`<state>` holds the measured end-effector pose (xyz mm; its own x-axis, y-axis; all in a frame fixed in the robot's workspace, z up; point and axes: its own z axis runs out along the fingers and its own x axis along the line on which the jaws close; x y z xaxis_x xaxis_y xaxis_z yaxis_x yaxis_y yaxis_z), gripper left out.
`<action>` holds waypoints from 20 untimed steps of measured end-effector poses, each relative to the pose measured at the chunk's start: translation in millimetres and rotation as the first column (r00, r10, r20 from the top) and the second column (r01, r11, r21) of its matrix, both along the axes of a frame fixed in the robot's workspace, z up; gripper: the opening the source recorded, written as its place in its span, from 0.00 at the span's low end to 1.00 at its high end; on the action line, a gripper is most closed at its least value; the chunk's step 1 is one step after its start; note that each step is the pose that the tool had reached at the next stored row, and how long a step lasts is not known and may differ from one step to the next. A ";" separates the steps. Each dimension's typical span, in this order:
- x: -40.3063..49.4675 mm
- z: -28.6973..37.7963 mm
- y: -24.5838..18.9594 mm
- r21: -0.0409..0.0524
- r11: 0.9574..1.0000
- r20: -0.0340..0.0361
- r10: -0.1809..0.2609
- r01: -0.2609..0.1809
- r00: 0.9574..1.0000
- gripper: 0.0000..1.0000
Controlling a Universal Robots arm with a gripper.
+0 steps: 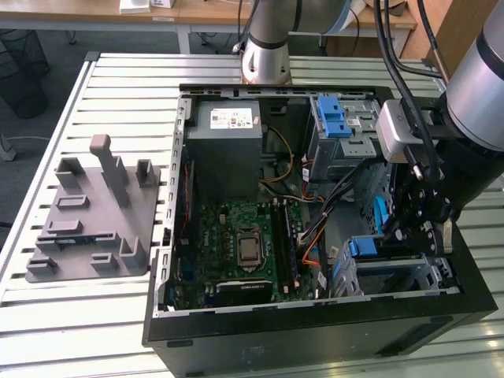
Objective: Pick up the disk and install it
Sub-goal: 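Insert the second disk wire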
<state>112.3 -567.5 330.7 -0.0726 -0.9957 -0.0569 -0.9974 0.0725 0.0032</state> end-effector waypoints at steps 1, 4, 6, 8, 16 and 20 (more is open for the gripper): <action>0.0 0.0 0.0 0.000 1.000 0.000 0.000 0.000 1.000 0.16; 0.0 -0.3 0.0 0.001 1.000 0.000 0.000 0.000 1.000 0.17; 0.0 -0.3 0.0 0.000 1.000 0.000 0.000 0.000 1.000 0.23; 0.0 0.0 0.0 0.000 1.000 0.000 0.000 0.000 1.000 0.23; 0.0 6.9 0.0 0.000 1.000 -0.001 0.000 0.000 1.000 0.23; 0.0 10.3 0.0 0.000 1.000 -0.001 0.000 0.000 1.000 0.23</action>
